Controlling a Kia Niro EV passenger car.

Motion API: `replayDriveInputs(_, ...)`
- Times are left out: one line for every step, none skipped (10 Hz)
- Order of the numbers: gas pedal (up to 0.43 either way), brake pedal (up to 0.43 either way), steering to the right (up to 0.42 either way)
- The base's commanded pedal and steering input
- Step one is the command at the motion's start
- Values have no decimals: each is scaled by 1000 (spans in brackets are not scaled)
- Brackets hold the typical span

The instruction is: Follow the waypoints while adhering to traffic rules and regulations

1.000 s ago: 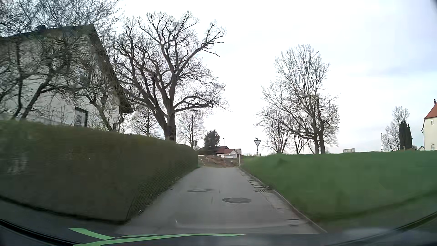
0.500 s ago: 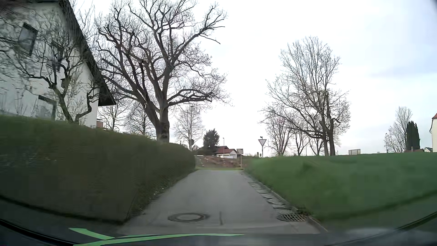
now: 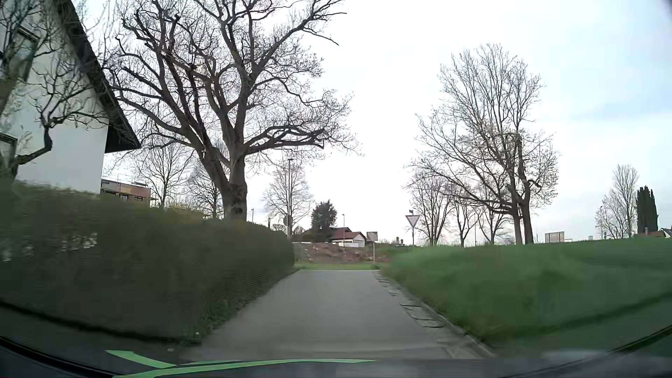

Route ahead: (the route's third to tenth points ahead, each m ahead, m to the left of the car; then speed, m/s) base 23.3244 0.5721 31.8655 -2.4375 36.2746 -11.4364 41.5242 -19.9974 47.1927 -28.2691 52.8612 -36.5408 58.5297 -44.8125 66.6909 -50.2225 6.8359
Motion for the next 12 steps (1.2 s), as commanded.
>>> replayDriveInputs(169,0,0)
replayDriveInputs(169,0,-2)
replayDriveInputs(169,0,-2)
replayDriveInputs(169,0,-1)
replayDriveInputs(169,0,-2)
replayDriveInputs(169,0,-1)
replayDriveInputs(169,0,-2)
replayDriveInputs(157,0,-1)
replayDriveInputs(110,0,0)
replayDriveInputs(0,0,1)
replayDriveInputs(0,0,1)
replayDriveInputs(0,0,1)
